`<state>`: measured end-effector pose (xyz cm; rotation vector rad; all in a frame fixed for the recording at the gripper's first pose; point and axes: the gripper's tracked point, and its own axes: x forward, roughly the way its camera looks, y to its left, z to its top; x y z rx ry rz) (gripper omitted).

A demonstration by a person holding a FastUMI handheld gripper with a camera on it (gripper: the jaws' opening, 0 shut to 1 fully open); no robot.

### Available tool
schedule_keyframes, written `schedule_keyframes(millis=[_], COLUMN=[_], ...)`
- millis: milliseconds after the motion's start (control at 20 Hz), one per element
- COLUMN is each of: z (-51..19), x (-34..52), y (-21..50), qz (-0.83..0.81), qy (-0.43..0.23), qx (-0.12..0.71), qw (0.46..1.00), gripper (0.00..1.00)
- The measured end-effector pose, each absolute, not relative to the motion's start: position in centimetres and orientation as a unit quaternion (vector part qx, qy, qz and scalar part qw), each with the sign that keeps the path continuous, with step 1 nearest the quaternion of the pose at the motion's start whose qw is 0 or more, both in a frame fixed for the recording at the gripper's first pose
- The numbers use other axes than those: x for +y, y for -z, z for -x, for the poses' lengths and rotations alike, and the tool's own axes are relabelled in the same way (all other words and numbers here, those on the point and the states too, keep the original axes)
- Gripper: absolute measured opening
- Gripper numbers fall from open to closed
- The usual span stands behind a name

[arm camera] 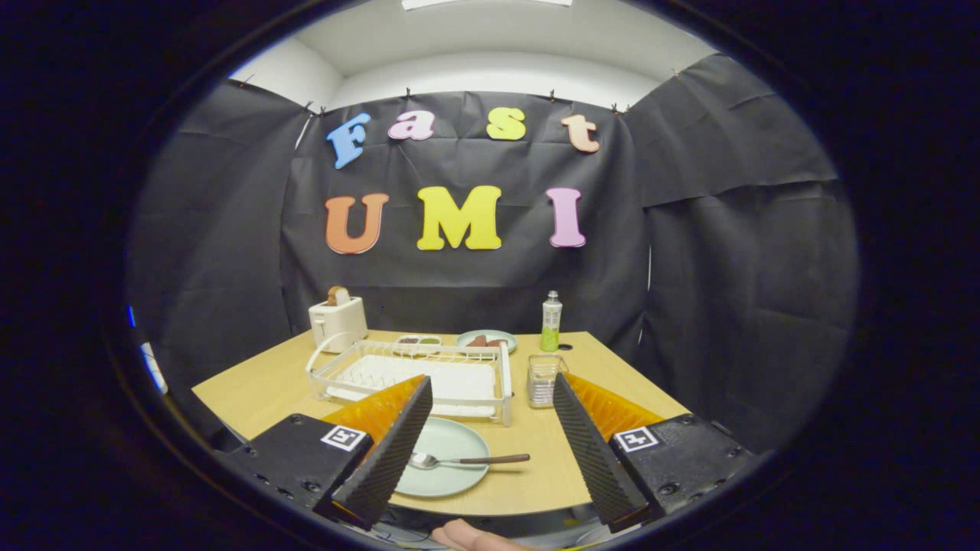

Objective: Take the plate from the dish rack, then take the spoon from the basket and place it into the plate.

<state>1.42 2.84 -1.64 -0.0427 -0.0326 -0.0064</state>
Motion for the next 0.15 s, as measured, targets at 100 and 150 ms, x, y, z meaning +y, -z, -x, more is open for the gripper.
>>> schedule_keyframes(millis=[100, 150], z=[-1.26, -1.02], x=[2.68, 2.54], y=[1.51, 1.3], qz=[0.025, 0.025], qy=[0.004, 0.006], qx=[-0.018, -0.022], qw=[1.0, 0.999], gripper=[1.0, 1.0])
